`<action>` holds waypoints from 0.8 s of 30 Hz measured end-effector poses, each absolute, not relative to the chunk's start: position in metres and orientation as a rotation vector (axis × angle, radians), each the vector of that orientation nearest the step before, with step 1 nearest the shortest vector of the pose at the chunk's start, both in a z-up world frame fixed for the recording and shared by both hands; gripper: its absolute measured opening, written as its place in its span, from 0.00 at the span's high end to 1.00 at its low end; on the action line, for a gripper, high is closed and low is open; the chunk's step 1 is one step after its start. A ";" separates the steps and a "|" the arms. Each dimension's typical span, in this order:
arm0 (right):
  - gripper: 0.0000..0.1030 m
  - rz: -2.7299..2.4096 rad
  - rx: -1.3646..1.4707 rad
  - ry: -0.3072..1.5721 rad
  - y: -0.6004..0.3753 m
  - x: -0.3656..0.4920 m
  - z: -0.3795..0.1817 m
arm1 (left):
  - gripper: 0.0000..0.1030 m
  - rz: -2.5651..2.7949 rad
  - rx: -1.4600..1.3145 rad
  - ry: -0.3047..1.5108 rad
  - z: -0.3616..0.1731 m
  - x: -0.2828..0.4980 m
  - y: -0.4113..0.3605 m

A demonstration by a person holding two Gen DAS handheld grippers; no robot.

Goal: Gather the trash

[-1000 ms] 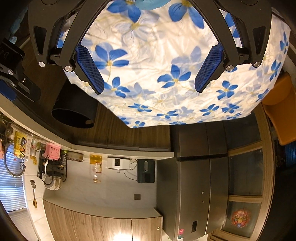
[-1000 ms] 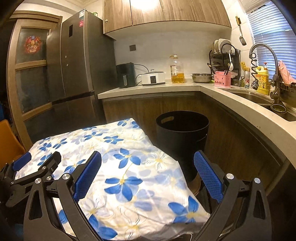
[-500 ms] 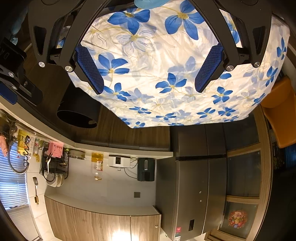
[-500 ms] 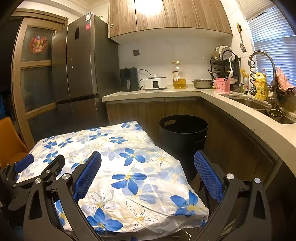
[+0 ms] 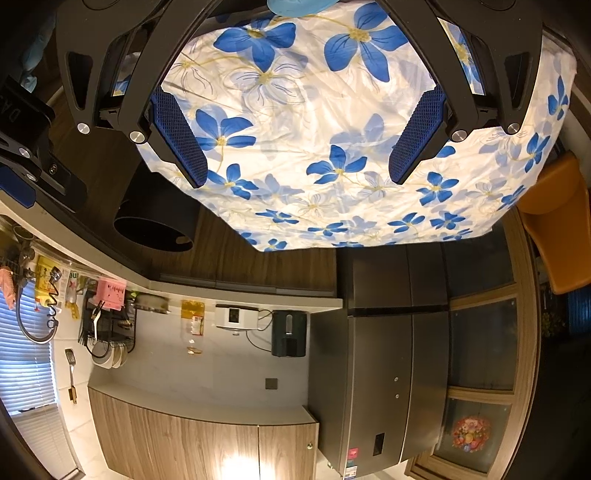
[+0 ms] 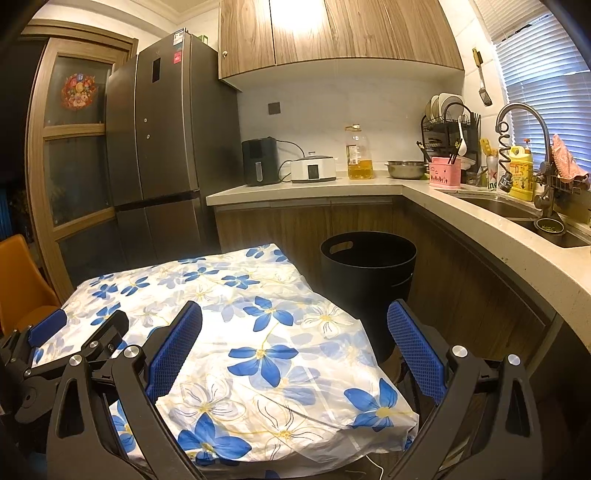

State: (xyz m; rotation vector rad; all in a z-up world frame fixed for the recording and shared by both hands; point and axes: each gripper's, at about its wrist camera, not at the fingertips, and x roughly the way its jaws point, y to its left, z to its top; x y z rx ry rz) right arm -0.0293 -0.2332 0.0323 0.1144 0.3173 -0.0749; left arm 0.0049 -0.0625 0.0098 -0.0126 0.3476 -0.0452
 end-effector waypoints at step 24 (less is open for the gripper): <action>0.06 -0.075 0.115 0.293 -0.235 -0.034 0.039 | 0.06 -0.036 -0.010 0.303 0.022 -0.002 -0.063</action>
